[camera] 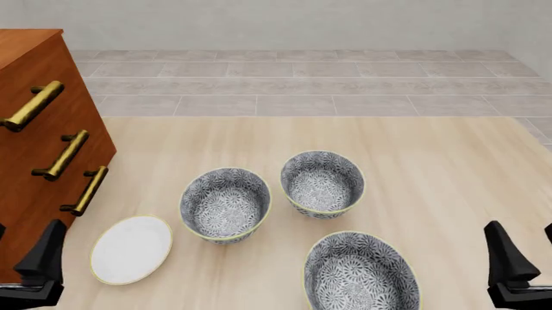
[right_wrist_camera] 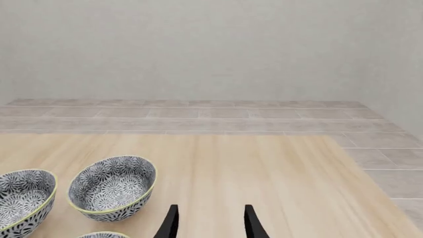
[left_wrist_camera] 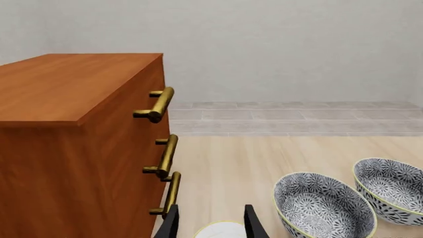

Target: Stack the bowl at the front on the bowl in the middle.

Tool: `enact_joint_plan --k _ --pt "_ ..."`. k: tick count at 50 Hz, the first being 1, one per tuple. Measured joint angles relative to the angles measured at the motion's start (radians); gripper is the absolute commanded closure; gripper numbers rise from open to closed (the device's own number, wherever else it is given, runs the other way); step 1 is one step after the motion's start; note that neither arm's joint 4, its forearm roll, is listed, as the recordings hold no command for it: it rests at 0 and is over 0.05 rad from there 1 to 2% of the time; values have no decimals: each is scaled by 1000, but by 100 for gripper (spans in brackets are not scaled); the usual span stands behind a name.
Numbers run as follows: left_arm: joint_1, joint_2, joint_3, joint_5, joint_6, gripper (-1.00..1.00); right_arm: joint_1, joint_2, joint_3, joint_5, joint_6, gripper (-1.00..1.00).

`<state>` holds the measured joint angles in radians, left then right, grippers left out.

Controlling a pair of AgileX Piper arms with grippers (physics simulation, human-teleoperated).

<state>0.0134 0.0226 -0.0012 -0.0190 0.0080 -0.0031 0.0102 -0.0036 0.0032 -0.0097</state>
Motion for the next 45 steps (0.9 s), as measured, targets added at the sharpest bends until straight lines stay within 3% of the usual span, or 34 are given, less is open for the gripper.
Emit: enact_joint_plan --k 11,16,30,45 --pt "-6 -6 -1 11 -3 -100 -3 22 1 -17 2 -100" --pt "-7 -5 -1 13 -4 -100 5 101 -3 -67 -4 -100" --pt "-12 16 0 4 0 -100 40 635 -125 -301 -1 -100" --pt "-17 26 1 -1 3 -100 98 1025 -323 -301 27 -100"
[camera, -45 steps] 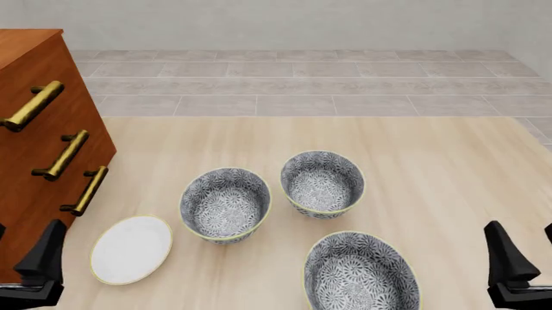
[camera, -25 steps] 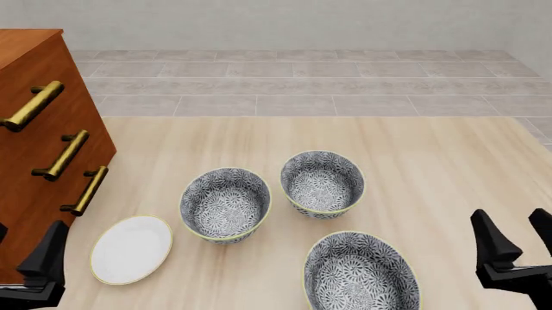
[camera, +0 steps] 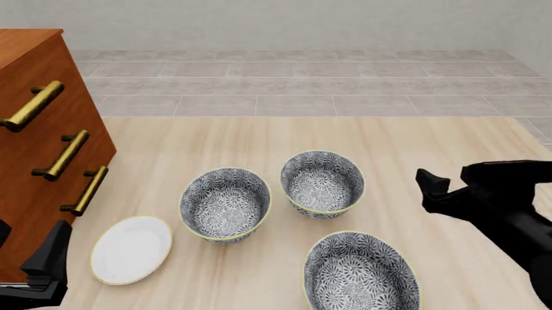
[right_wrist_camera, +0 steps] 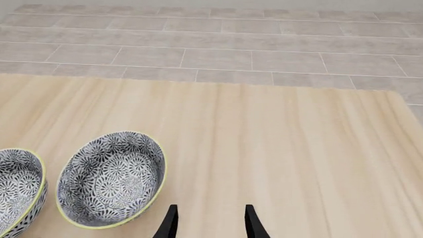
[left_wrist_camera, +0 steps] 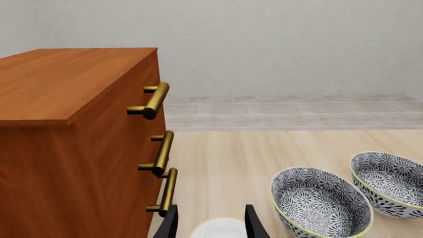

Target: Stack the bowl at the front on the bowl in the middle.

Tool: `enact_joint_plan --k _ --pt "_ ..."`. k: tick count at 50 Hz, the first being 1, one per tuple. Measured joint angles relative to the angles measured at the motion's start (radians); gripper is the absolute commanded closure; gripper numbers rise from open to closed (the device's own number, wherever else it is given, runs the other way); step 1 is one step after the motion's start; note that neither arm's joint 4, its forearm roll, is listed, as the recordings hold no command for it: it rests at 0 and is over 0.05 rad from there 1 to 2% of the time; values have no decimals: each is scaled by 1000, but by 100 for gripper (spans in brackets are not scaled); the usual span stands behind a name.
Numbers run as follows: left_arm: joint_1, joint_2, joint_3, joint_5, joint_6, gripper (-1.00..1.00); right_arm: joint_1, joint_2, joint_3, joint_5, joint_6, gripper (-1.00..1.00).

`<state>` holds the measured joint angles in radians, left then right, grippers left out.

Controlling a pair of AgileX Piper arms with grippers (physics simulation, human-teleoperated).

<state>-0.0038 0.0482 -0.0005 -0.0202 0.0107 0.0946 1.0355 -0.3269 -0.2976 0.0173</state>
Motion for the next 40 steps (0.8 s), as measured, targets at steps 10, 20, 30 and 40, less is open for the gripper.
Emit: enact_joint_plan --k 10,20,30,40 --pt "-1 -1 0 0 -1 -100 36 157 -104 55 17 -100" --pt "0 -4 0 -1 -3 -100 75 258 -183 113 51 -100" --pt "3 -12 -1 3 -6 -100 103 341 -252 156 86 -100" --pt "4 -11 -1 2 -7 -100 132 411 -305 183 119 -100"
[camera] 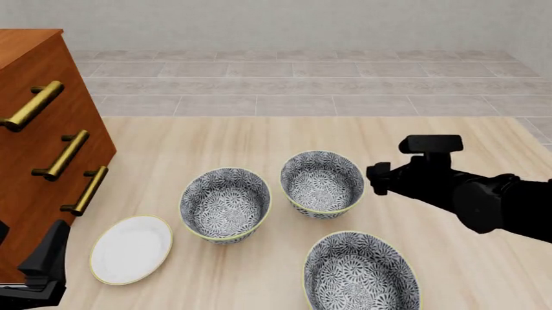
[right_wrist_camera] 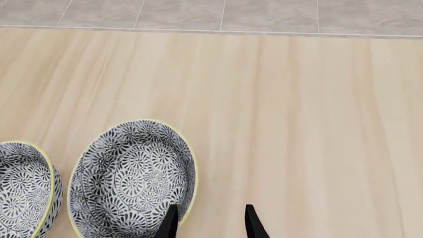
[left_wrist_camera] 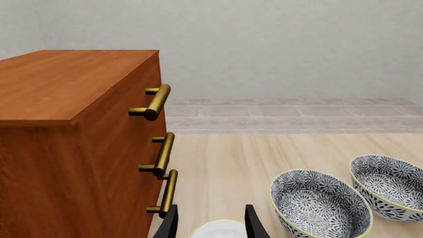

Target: Stack the bowl at the front on the bowl in the middle.

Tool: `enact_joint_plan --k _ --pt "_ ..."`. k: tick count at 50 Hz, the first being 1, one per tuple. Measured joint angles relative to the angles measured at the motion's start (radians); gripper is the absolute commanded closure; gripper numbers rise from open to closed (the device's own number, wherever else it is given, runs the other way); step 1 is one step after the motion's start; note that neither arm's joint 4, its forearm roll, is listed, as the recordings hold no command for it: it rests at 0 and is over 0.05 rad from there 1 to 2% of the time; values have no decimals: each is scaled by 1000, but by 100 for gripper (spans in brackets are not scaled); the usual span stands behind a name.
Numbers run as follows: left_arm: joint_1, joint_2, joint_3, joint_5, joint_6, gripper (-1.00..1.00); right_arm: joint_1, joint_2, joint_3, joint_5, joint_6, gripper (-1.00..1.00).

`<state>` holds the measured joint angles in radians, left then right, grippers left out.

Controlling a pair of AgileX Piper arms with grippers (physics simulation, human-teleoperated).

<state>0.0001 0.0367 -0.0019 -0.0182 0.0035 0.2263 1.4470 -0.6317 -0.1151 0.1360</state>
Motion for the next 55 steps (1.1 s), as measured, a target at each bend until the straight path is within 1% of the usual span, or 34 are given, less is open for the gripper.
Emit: enact_joint_plan --k 21,38,55 --pt "-3 -4 -2 4 -6 -100 42 171 -96 4 45 -100" --pt "-5 -11 -3 11 -10 -100 46 275 -160 -2 52 -100" --pt "-10 -17 -8 19 -17 -100 46 352 -189 -21 56 -100"
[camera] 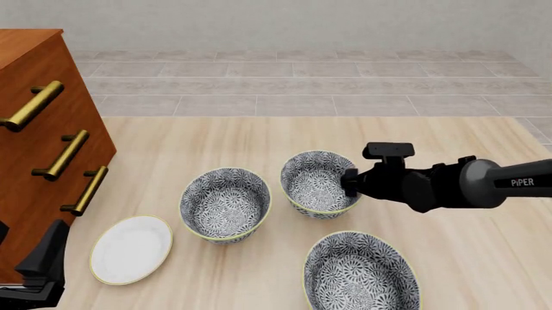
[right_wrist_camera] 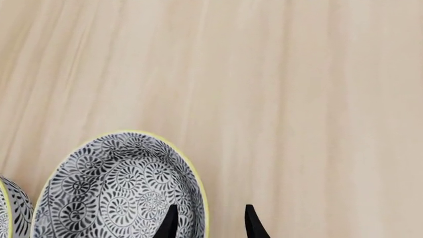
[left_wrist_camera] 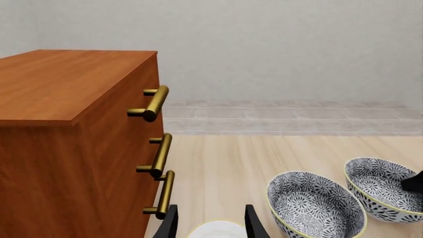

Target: Stack the bowl at the front on the bowl in the middle.

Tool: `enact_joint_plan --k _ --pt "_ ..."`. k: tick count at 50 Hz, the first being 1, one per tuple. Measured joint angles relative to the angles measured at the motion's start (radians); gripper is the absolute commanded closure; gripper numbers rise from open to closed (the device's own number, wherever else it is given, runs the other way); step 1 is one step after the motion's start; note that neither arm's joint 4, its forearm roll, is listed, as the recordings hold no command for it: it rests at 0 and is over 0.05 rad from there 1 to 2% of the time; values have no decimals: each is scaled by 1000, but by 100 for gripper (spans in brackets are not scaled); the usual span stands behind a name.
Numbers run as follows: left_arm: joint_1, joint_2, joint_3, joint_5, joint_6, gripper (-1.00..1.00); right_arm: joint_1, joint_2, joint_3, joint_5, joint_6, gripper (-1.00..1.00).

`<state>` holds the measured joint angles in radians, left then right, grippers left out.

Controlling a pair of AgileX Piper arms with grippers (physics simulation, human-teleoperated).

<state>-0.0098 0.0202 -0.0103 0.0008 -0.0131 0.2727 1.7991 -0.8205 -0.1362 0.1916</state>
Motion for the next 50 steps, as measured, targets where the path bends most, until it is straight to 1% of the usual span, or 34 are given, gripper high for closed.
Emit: enact_joint_plan --k 10,11,34,50 --pt "-1 -2 -3 4 -4 -100 8 37 -7 -15 2 -100" --pt "-1 -3 -3 4 -4 -100 9 39 -7 -16 2 100" --pt "1 -10 -5 9 -5 -100 21 6 -15 -6 28 100" --pt "3 -14 -5 10 -2 -100 6 -100 -30 54 30 100"
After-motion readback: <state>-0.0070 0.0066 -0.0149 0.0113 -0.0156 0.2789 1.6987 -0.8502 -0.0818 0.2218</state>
